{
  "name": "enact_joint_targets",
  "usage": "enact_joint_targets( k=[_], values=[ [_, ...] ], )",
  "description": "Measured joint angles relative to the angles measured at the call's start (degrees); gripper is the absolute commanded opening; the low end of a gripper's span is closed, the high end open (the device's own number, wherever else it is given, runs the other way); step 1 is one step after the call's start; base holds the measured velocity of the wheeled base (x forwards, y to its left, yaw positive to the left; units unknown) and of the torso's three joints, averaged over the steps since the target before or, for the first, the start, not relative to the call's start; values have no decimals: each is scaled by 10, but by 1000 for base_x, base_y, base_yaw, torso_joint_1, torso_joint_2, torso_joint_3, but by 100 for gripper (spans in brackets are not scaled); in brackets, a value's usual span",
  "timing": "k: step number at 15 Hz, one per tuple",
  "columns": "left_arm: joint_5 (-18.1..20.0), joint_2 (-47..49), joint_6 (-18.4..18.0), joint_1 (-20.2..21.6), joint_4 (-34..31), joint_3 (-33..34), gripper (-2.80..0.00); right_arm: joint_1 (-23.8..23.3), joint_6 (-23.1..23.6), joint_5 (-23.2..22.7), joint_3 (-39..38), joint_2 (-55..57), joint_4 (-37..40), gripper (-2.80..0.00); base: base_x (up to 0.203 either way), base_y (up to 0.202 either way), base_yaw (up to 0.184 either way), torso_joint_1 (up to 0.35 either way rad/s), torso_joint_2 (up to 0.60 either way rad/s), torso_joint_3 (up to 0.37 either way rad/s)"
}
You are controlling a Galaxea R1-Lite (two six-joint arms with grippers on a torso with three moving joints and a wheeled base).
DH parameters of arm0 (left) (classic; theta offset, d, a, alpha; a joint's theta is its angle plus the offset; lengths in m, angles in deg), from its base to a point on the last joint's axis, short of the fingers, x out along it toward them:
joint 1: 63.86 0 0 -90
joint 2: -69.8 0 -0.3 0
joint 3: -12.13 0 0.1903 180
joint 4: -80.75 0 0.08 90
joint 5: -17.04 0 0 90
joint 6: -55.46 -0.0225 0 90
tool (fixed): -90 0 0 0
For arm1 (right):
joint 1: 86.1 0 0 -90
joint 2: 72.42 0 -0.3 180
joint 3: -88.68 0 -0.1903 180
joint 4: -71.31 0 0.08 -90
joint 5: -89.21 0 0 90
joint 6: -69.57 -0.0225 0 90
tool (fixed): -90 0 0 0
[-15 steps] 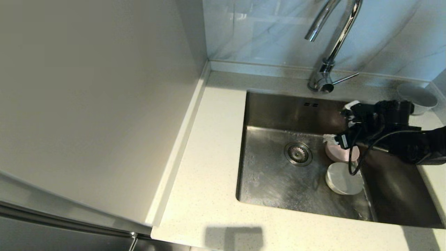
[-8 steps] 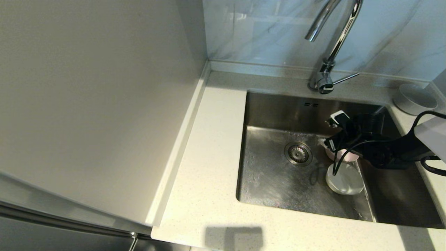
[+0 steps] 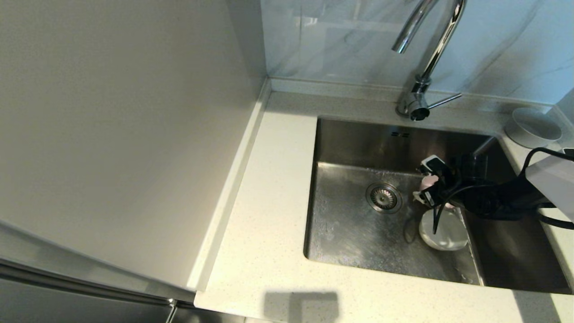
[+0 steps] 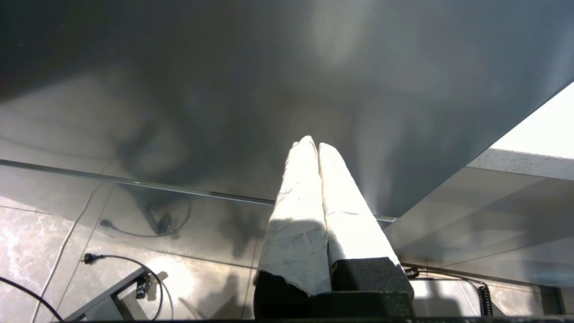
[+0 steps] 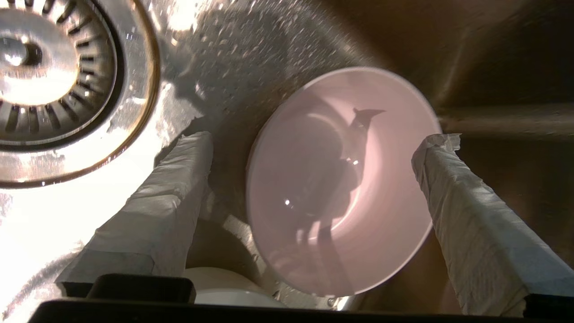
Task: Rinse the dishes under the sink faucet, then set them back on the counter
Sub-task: Put a bowl back to the table from the sink
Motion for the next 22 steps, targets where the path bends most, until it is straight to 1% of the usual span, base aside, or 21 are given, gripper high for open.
enact_joint_targets(
  k=[4,7,8,13,17,22],
  values=[
    [0,0,0,0,0,0,-280,0,11,0,21,13,8,0,0,0,0,0,0,0],
    [0,0,0,0,0,0,-280,0,14,2,56,27,35,0,0,0,0,0,0,0],
    [0,0,0,0,0,0,-280,-1,14,2,64,31,38,-280,0,0,0,0,0,0],
    [0,0,0,0,0,0,-280,-4,15,1,75,39,39,-280,0,0,0,0,0,0],
    [0,0,0,0,0,0,-280,-14,25,1,73,42,41,-280,0,0,0,0,0,0],
    [0,0,0,0,0,0,-280,-41,18,-12,66,9,35,-280,0,0,0,0,0,0]
  ],
)
